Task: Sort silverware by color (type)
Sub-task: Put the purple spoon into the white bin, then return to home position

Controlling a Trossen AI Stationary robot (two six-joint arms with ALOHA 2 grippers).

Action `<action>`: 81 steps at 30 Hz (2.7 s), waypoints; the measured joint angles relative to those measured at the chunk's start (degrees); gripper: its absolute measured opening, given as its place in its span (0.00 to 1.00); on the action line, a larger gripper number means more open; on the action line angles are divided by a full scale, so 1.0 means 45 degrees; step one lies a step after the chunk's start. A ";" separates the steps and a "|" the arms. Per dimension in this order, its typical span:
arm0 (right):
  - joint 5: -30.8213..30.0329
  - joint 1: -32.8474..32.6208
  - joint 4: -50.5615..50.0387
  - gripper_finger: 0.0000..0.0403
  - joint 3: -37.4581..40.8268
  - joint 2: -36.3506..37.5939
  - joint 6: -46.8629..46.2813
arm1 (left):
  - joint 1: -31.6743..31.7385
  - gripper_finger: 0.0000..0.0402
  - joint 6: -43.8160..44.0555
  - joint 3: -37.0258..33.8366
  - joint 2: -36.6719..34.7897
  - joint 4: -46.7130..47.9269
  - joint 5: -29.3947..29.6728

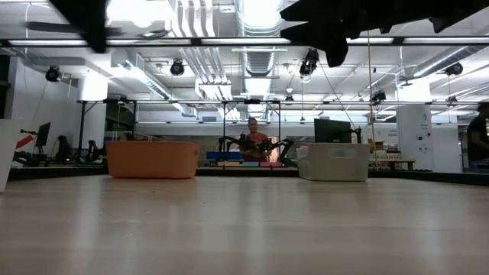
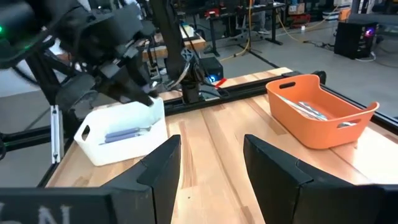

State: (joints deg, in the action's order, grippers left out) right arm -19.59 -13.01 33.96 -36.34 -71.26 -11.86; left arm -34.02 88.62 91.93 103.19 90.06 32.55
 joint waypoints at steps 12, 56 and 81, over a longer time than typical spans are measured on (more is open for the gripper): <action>0.0012 0.0215 -0.0447 0.41 0.0000 -0.0024 -0.0010 | -0.1906 0.10 0.5542 -0.2333 -0.1771 -0.0759 -0.7460; 0.0000 0.0236 -0.0787 0.41 0.0000 -0.0034 0.0117 | -0.3064 0.22 0.8179 -0.6807 -0.1756 -0.6222 -0.7677; 0.0129 -0.1037 -0.0936 0.34 0.0063 0.0374 0.3232 | -0.1210 0.02 -1.9850 -0.1299 -0.1909 -1.5415 -0.1404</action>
State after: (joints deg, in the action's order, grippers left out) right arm -19.01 -17.67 29.74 -36.05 -69.58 2.69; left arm -39.47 -0.71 86.08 94.60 20.69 26.23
